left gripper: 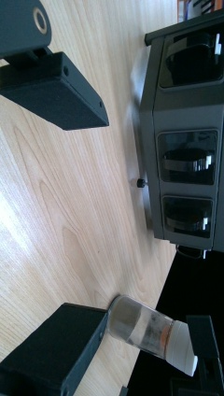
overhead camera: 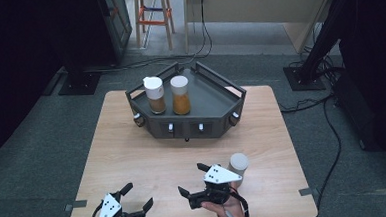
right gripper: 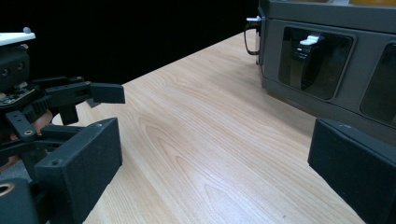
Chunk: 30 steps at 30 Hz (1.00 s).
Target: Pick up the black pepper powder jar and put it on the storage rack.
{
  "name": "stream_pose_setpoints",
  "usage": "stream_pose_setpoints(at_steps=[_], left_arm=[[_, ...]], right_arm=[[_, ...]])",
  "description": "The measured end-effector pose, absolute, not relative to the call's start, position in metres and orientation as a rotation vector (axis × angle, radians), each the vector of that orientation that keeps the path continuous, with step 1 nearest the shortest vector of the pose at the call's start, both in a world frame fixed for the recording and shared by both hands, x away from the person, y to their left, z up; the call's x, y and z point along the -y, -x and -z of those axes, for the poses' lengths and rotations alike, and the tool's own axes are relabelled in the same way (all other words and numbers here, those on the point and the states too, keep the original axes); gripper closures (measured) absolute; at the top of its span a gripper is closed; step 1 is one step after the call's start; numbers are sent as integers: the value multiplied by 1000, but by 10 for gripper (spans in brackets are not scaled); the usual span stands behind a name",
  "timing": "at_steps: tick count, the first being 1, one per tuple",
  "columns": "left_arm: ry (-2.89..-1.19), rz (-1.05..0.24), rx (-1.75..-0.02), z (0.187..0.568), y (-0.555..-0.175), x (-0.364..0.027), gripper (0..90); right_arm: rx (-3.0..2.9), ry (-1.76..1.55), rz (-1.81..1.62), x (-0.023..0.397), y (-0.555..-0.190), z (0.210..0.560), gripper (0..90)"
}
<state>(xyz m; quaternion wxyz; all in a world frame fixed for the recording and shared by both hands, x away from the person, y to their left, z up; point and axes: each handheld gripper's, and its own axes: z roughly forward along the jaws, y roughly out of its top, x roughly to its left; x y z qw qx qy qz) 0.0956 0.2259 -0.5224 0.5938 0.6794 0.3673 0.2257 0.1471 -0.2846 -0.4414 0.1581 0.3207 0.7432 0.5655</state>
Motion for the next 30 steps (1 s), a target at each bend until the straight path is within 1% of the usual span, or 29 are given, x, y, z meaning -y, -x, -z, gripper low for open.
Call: stream_pose_setpoints(at_steps=[6,13,23,30], left_arm=[[-1579,-529,-851,522,-95,-226,73],[-1580,-535,-843,521,-93,-225,73],[-1583,-535,-841,522,-93,-225,73],[-1584,-537,-843,522,-94,-224,73]], right_arm=[[-2120,-924,-1624,290,-142,440,28],[-2108,-926,-1636,302,-125,440,28],[-2080,-967,-1656,335,-100,441,28],[-2031,-1015,-1608,353,-86,441,28]])
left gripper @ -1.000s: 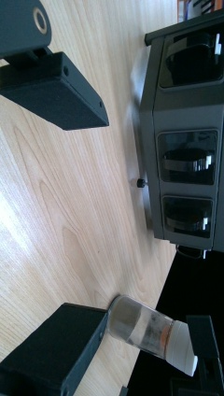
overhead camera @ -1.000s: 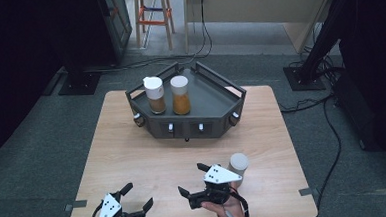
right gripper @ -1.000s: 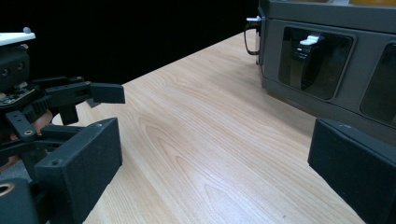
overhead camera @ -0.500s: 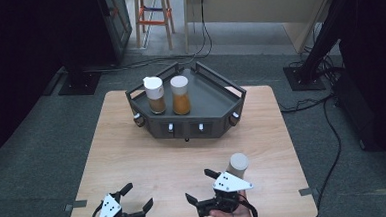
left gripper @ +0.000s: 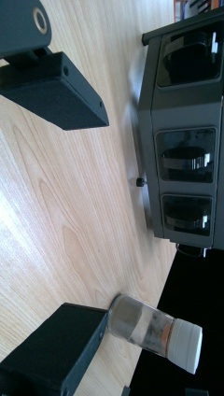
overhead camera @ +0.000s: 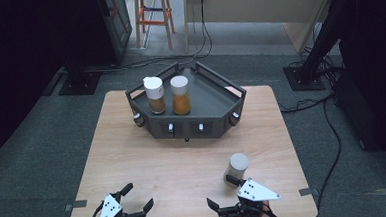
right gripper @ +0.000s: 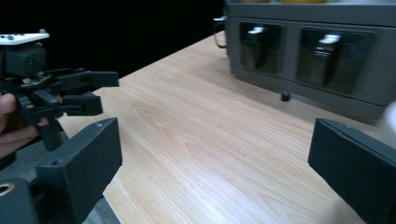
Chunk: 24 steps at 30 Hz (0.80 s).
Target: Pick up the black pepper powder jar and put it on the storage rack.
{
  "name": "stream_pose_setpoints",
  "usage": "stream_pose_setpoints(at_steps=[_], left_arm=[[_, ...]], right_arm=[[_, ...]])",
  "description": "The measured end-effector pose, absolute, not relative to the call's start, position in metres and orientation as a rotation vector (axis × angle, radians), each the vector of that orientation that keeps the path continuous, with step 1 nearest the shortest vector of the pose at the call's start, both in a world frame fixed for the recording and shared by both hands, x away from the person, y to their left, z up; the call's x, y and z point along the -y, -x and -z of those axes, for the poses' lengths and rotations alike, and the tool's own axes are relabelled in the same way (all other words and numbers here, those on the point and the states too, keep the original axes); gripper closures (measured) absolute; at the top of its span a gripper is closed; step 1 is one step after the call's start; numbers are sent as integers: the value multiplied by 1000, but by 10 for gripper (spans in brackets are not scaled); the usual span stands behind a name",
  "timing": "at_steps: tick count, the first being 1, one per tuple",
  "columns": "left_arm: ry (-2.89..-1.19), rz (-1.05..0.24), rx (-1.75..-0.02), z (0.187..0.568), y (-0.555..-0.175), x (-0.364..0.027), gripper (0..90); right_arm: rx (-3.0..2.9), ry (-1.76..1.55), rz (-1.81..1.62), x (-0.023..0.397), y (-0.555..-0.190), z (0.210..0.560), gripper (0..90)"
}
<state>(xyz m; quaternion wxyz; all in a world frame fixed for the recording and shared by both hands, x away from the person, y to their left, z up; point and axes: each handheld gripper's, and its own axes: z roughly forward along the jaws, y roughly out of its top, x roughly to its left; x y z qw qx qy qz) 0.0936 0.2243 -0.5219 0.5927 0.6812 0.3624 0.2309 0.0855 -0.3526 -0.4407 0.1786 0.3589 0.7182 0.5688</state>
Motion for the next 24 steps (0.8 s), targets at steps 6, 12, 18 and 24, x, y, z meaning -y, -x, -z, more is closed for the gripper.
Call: stream_pose_setpoints(at_steps=[6,12,18,24], left_arm=[[-1586,-537,-841,522,-93,-224,73],[-1587,-537,-840,522,-93,-224,73],[-1587,-533,-841,522,-94,-224,73],[-1587,-532,-841,522,-94,-224,73]], right_arm=[[-2000,-1048,-1586,364,-77,440,28],[-1976,-1083,-1539,372,-72,439,28],[-1953,-1125,-1490,378,-73,441,28],[-1922,-1168,-1455,382,-77,443,28]])
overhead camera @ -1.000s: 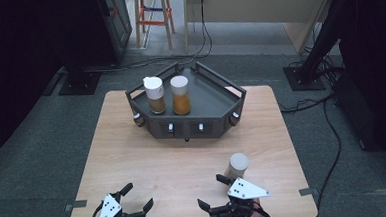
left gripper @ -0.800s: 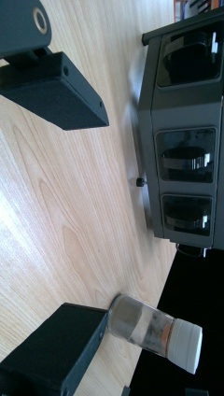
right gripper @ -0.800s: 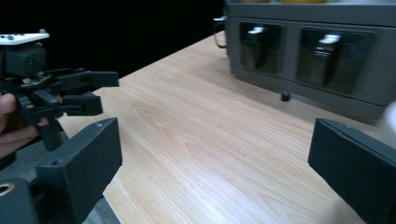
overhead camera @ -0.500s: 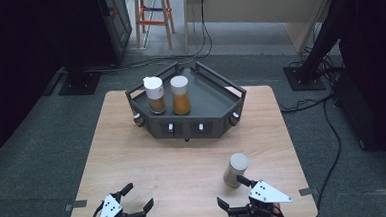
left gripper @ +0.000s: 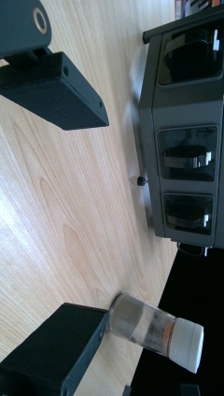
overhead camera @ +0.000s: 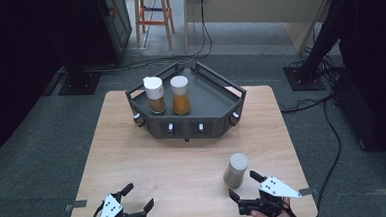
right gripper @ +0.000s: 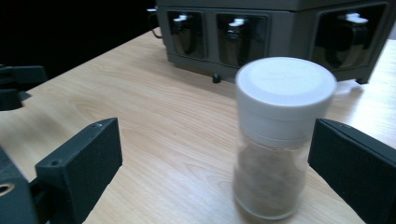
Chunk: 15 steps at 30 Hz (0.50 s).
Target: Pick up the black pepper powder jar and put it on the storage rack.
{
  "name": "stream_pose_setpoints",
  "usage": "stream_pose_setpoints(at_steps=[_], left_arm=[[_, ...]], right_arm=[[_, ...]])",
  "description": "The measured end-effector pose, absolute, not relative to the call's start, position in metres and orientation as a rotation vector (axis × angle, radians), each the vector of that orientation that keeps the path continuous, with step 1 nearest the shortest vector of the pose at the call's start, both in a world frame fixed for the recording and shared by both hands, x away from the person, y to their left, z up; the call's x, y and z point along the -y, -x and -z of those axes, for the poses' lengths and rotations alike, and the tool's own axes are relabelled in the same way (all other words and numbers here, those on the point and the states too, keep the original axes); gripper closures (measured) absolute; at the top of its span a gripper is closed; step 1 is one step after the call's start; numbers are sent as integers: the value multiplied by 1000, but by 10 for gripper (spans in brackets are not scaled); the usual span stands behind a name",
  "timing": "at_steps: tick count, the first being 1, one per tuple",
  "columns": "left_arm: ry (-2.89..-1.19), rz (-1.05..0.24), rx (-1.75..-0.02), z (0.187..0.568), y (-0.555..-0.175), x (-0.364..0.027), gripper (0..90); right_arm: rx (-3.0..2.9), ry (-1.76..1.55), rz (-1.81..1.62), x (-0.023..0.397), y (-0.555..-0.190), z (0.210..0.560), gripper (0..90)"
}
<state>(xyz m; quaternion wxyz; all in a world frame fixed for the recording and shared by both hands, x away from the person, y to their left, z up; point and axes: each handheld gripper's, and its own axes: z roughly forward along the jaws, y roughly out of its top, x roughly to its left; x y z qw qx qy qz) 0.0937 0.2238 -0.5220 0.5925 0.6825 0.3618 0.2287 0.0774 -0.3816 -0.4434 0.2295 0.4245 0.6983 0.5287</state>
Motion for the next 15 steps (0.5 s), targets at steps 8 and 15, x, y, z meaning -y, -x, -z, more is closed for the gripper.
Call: stream_pose_setpoints(at_steps=[8,15], left_arm=[[-1587,-531,-841,522,-94,-224,73],[-1589,-531,-841,522,-94,-224,73]], right_arm=[[-1890,-1201,-1404,383,-86,449,28],[-1884,-1221,-1388,382,-96,452,28]])
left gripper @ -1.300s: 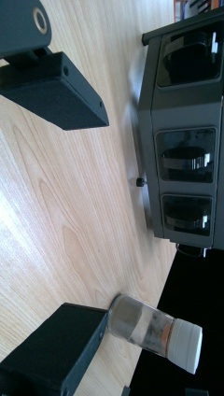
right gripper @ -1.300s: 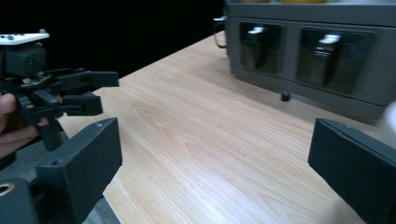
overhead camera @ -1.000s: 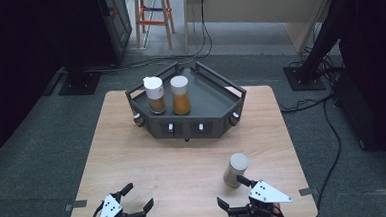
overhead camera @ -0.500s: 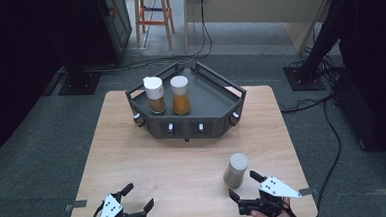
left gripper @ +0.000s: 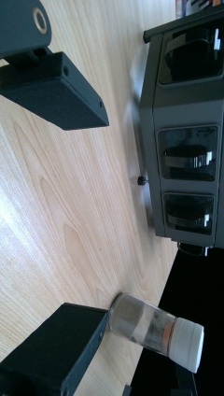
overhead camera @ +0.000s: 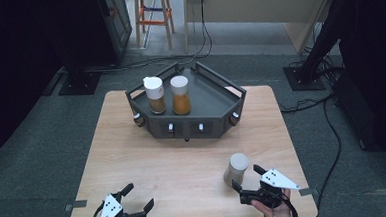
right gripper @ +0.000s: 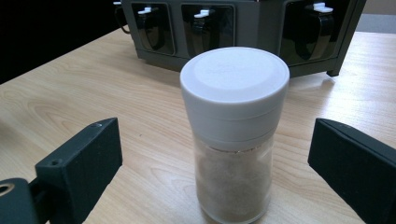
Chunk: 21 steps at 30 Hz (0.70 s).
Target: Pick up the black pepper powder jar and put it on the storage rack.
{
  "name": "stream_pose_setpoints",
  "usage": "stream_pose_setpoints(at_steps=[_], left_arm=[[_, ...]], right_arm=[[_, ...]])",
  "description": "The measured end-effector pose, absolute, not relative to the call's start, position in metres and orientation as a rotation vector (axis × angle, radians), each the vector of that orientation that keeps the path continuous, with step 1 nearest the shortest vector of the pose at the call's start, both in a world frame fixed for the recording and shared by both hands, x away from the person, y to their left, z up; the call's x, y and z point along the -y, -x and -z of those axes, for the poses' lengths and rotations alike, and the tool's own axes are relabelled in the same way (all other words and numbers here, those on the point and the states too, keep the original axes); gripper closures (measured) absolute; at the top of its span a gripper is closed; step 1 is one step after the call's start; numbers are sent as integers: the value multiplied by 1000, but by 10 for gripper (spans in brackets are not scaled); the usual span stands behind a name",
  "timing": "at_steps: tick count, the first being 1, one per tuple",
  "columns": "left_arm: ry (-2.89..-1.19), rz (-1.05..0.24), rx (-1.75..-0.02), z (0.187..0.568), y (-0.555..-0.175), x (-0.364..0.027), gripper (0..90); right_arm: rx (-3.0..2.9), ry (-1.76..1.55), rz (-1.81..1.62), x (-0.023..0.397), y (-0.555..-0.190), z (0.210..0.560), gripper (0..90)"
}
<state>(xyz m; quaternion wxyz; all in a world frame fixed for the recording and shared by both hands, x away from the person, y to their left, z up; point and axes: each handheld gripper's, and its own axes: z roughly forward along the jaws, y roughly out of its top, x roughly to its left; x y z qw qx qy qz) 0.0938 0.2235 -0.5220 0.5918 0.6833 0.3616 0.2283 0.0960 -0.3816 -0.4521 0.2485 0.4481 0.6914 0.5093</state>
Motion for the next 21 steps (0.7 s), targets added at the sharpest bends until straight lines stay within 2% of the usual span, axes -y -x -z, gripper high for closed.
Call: stream_pose_setpoints(at_steps=[14,21], left_arm=[[-1589,-529,-840,522,-94,-224,73],[-1590,-526,-841,522,-94,-224,73]], right_arm=[[-1895,-1237,-1329,374,-118,459,32],[-1895,-1225,-1324,369,-125,463,103]])
